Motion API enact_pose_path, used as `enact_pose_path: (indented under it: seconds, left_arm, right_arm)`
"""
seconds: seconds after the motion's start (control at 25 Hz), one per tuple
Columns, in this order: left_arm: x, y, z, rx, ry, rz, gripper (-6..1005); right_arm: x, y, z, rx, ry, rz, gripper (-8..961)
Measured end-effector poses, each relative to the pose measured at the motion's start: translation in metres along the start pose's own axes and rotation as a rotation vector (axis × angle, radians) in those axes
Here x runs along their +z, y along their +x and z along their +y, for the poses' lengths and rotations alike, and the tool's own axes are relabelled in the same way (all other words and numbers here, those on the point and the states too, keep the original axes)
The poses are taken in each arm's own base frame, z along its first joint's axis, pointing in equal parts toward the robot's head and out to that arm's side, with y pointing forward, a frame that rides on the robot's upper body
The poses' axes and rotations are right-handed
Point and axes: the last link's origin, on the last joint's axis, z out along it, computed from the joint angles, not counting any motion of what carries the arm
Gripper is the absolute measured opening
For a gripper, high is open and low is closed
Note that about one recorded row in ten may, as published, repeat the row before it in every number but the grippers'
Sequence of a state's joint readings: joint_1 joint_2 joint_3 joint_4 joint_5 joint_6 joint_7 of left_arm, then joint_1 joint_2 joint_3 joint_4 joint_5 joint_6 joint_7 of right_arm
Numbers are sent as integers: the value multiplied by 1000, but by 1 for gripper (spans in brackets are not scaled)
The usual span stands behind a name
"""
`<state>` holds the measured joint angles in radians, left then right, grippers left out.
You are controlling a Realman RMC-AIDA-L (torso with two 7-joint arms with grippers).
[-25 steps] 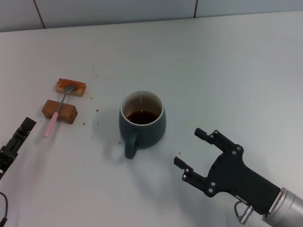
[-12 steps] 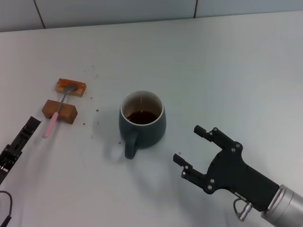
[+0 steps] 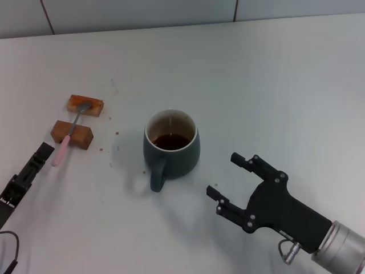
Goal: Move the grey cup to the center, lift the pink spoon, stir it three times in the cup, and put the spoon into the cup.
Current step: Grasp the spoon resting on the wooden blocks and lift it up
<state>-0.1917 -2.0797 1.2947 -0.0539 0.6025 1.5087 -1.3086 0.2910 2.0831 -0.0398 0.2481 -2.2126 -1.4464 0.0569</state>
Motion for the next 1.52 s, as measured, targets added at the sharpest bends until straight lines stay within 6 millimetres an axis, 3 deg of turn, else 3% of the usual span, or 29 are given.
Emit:
enact_pose_path:
  seconds: [1.52]
  left_arm:
    - [17, -3, 0, -41, 7, -51, 854]
  right_arm:
    - [4, 3, -3, 24, -17, 25, 756]
